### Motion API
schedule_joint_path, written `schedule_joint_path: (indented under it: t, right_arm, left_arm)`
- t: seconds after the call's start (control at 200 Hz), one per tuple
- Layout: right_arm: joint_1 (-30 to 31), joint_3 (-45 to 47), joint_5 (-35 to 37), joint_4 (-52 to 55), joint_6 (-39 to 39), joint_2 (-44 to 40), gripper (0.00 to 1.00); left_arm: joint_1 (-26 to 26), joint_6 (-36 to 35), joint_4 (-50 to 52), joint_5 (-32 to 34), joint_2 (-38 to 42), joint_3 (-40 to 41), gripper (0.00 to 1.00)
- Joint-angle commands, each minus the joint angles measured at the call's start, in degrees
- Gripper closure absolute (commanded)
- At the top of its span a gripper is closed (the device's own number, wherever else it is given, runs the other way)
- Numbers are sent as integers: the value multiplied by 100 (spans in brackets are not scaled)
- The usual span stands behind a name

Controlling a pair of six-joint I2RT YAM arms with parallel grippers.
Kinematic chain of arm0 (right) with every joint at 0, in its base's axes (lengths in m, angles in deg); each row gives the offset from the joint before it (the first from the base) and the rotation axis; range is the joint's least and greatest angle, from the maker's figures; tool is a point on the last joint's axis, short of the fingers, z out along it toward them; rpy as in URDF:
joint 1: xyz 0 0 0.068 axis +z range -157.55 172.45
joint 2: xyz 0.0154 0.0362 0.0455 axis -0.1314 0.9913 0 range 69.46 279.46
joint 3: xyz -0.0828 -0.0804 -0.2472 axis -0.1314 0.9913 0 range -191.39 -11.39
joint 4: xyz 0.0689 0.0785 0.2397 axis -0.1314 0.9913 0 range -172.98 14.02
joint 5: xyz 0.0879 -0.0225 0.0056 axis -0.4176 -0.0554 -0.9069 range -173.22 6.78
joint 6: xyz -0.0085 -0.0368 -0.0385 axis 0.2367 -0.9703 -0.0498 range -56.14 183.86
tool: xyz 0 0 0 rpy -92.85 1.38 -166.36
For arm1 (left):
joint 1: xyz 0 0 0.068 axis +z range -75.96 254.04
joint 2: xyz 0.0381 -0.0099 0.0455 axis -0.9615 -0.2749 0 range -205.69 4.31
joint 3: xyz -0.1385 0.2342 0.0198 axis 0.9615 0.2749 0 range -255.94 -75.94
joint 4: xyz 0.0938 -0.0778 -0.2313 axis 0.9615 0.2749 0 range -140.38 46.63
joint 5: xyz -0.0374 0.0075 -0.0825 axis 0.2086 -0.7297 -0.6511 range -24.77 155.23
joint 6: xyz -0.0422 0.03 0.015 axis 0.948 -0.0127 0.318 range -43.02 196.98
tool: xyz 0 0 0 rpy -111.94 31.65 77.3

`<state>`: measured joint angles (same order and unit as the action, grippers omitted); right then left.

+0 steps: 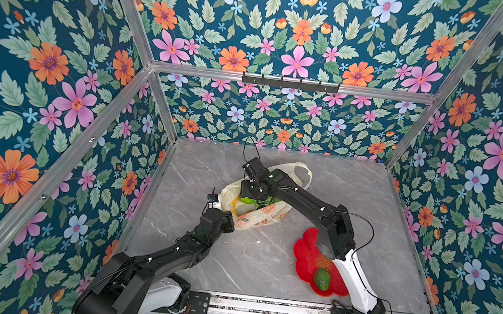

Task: Take fruits out of the plastic bag
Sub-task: Pick up the fruit from the plastic bag.

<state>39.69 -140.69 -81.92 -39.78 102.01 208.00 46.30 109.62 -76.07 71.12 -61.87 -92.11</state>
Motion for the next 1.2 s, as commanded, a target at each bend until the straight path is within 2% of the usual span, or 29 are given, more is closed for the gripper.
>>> schedule_joint_path:
  t: [0.0,0.47,0.745,0.84,1.195]
  right_arm:
    - [-4,-197,183,257,7,133,38]
    - [-5,-691,432,426,61,664,35]
    - [-29,-1101,500,488,34,1047,23]
    - [-35,-1283,485,510,6,1180,23]
    - [-31,-1189,525,400,-181,980,36]
  left_arm:
    - [2,-65,12,4,11,-45,100]
    - [6,-74,29,0,115,-22,100]
    - [6,-78,29,-27,142,-13,100]
    - [6,-83,29,-18,153,-10,100]
    - [6,-83,38,0,148,-17,100]
